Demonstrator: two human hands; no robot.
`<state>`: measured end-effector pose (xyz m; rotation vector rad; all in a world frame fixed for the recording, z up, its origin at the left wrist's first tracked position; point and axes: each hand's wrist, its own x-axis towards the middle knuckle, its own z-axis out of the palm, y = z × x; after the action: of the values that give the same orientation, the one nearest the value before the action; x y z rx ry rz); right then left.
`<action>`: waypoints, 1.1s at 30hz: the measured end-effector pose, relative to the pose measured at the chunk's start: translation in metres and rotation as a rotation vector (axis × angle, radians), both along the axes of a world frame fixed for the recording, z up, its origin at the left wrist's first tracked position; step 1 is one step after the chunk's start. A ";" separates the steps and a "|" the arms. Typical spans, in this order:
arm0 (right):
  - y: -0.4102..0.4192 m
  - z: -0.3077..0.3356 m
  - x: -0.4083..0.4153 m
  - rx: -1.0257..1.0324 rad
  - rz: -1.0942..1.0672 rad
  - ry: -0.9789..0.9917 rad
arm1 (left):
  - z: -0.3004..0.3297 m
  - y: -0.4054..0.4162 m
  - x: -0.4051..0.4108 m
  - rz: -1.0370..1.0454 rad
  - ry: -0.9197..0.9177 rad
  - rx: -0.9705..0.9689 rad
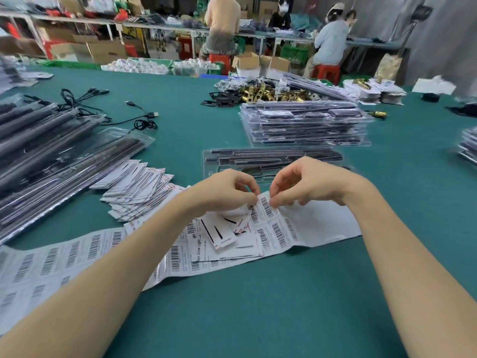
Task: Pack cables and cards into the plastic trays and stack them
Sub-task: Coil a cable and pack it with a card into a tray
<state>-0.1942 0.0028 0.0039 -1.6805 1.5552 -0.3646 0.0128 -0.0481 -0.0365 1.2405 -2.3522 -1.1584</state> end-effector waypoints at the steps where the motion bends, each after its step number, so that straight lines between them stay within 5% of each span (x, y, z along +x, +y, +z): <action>1: 0.000 0.000 0.001 0.006 0.000 0.019 | 0.000 0.000 0.000 -0.001 0.015 0.029; 23: -0.006 -0.007 0.017 -0.078 -0.053 -0.019 | -0.001 -0.002 0.004 0.023 0.069 0.114; 33: -0.001 -0.006 0.006 -0.156 0.112 -0.065 | -0.002 -0.001 0.005 0.016 0.084 0.099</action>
<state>-0.1887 0.0015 -0.0019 -1.8477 1.4095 -0.4870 0.0183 -0.0496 -0.0382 1.2140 -2.2455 -1.3093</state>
